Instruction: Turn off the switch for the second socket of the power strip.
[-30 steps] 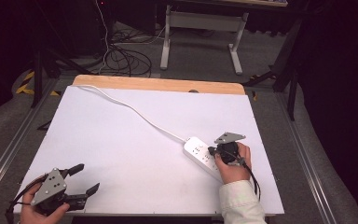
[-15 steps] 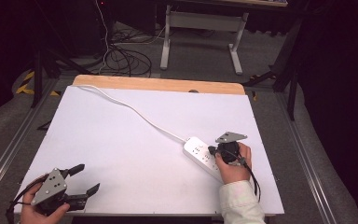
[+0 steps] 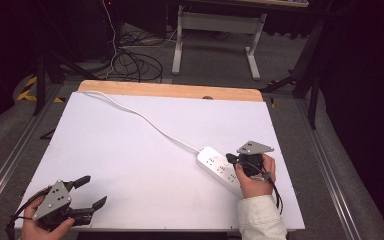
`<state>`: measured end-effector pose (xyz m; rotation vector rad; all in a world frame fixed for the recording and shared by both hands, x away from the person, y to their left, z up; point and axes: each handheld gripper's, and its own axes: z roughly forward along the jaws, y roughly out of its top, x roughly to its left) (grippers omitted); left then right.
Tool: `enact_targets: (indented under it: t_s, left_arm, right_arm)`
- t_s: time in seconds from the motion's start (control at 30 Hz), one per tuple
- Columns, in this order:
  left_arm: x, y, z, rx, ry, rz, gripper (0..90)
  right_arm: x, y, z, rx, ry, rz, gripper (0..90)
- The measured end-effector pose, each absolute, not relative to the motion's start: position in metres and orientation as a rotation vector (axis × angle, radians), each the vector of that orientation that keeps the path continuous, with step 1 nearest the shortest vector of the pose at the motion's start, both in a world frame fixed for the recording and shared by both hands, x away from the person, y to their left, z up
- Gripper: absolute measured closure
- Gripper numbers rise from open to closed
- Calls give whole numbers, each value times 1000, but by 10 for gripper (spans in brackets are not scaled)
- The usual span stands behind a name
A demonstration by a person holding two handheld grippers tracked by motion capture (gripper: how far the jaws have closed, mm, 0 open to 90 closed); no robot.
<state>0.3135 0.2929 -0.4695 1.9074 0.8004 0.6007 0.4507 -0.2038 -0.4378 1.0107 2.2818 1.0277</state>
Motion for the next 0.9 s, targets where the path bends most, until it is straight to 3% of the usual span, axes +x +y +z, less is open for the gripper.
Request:
enact_targets:
  t_s: [0.9]
  left_arm:
    - [314,293,-469,1906,805,600,195]
  right_arm:
    - [432,-210,-409,933,2224,1140,900]
